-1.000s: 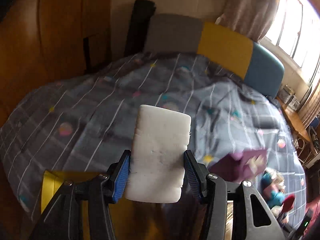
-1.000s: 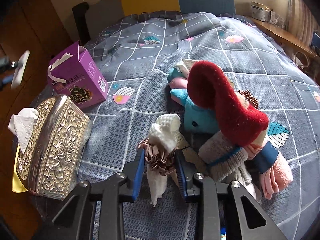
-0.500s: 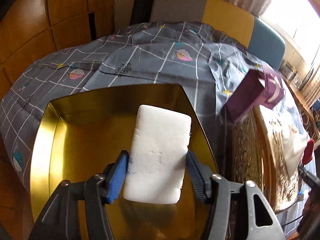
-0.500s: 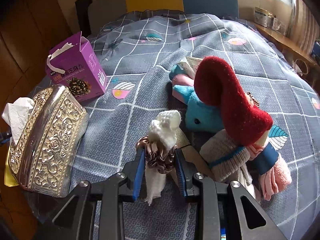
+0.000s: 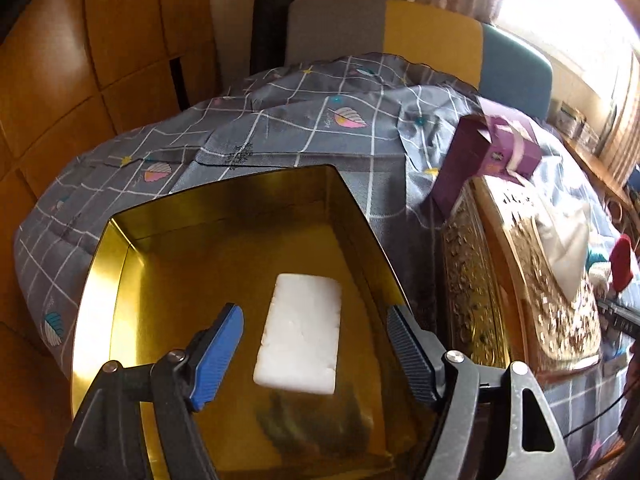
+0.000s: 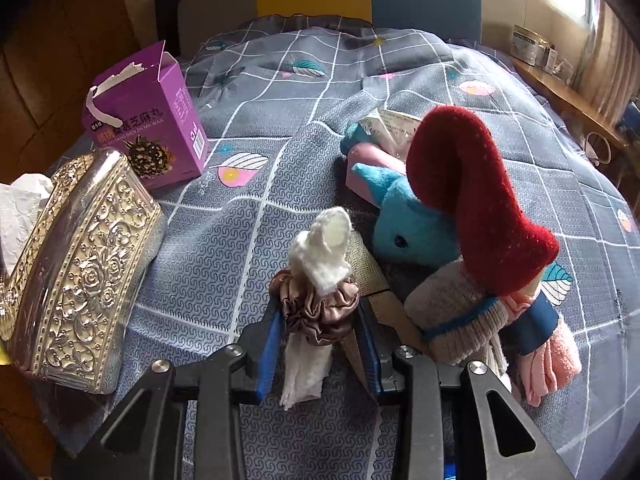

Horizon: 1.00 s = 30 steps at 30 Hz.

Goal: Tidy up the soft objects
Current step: 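Carry the white sponge with the left tool while the right tool grasps the scrunchie cloth, then lower the sponge into the gold tray and open the left tool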

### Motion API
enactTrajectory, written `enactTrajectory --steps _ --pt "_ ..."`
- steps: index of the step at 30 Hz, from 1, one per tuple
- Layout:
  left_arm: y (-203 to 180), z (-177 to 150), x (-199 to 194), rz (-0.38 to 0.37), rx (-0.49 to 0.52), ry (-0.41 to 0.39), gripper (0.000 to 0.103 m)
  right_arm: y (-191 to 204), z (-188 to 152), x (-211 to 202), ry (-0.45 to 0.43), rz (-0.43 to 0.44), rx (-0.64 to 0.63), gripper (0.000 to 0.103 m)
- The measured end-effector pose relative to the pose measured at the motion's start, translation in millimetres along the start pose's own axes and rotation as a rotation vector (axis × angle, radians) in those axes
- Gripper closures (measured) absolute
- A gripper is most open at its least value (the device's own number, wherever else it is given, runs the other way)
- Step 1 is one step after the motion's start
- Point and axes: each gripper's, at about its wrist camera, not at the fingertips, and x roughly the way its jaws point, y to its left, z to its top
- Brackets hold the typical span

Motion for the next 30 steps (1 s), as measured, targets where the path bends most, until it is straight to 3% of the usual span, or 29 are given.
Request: enactTrajectory --steps 24,30 --pt "-16.2 -18.0 -20.8 -0.026 0.075 -0.024 0.026 -1.6 0.6 2.1 0.009 -0.008 0.026 0.069" --pt "-17.4 -21.8 -24.9 -0.052 0.097 -0.027 0.026 3.9 23.3 -2.1 0.010 0.027 0.057 0.072"
